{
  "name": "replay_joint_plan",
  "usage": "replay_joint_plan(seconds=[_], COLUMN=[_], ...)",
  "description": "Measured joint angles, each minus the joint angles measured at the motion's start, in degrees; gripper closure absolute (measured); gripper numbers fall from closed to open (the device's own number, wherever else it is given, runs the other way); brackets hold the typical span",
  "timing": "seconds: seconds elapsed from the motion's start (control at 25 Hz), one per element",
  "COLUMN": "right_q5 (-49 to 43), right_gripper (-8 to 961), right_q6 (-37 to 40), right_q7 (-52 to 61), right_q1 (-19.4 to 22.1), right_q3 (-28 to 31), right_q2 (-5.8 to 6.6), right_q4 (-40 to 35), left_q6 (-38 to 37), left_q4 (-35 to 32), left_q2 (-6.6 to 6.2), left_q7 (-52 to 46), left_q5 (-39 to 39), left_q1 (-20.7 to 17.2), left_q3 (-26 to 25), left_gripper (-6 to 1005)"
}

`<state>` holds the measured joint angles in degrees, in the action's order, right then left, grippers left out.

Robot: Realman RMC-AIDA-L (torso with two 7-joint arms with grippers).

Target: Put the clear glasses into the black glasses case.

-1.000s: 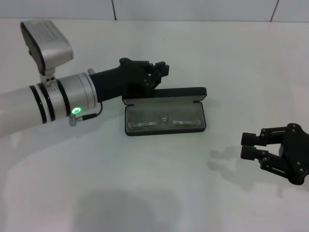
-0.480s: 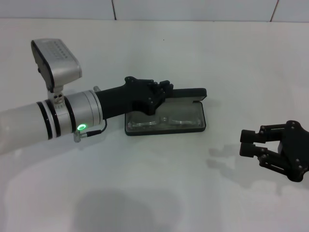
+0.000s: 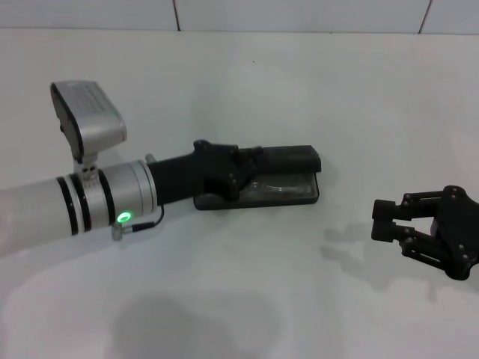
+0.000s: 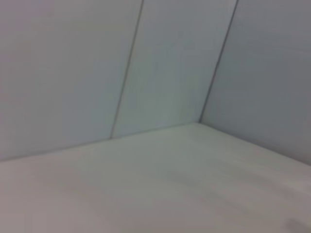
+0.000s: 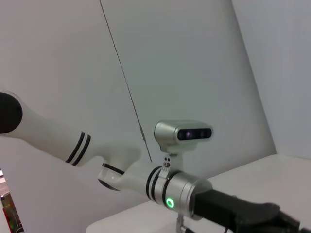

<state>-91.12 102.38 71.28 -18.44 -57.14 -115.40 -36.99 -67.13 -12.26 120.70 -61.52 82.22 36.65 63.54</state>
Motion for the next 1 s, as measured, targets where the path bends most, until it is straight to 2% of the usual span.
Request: replay_joint_plan(seconds=[0.2,0.32,0.44,0.52,0.6,0.68,0.84,1.0], right_q5=[0.00,0.00,0.00,0.00,0.12,0.48,0.66,0.11], right_gripper=[641,635,630,626,623,619,612,605], right_q6=[0.05,0.22,0.38,0.44,0.46,0.47,0.61,1.02], right_q7=[0.00,0.00,0.00,0.00,0.00,0.00,-0.05,-0.38], right_q1=[-0.02,-0.02,-0.02,-0.02,-0.02,-0.01,-0.04,-0.15], right_q3=[0.02,0.07,0.11,0.11,0.11,0.10,0.08,-0.56], right_q2=[0.00,0.00,0.00,0.00,0.00,0.00,0.07,0.08], right_q4=[0.00,0.00,-0.10,-0.28,-0.45,-0.54,-0.99,-4.01], left_q6=[-0.53,-8.38,-17.86,-24.79,-28.36,-30.20,-29.77,-29.14], left_q4=[0.12,-2.09,-7.37,-14.27,-20.34,-25.45,-30.30,-32.34], left_q2=[-0.03,-0.26,-0.55,-0.65,-0.65,-0.66,-0.77,-0.81], left_q7=[-0.16,-0.23,-1.66,-3.76,-4.57,-4.65,-6.51,-11.80], left_q5=[0.08,-2.14,-4.96,-6.50,-6.49,-6.42,-5.57,-1.21], left_q1=[-1.36,-3.44,-6.02,-9.08,-11.86,-14.81,-19.12,-21.24], left_q3=[1.56,1.57,1.57,1.59,1.67,2.63,3.85,3.98], left_gripper=[904,903,903,903,903,901,891,777])
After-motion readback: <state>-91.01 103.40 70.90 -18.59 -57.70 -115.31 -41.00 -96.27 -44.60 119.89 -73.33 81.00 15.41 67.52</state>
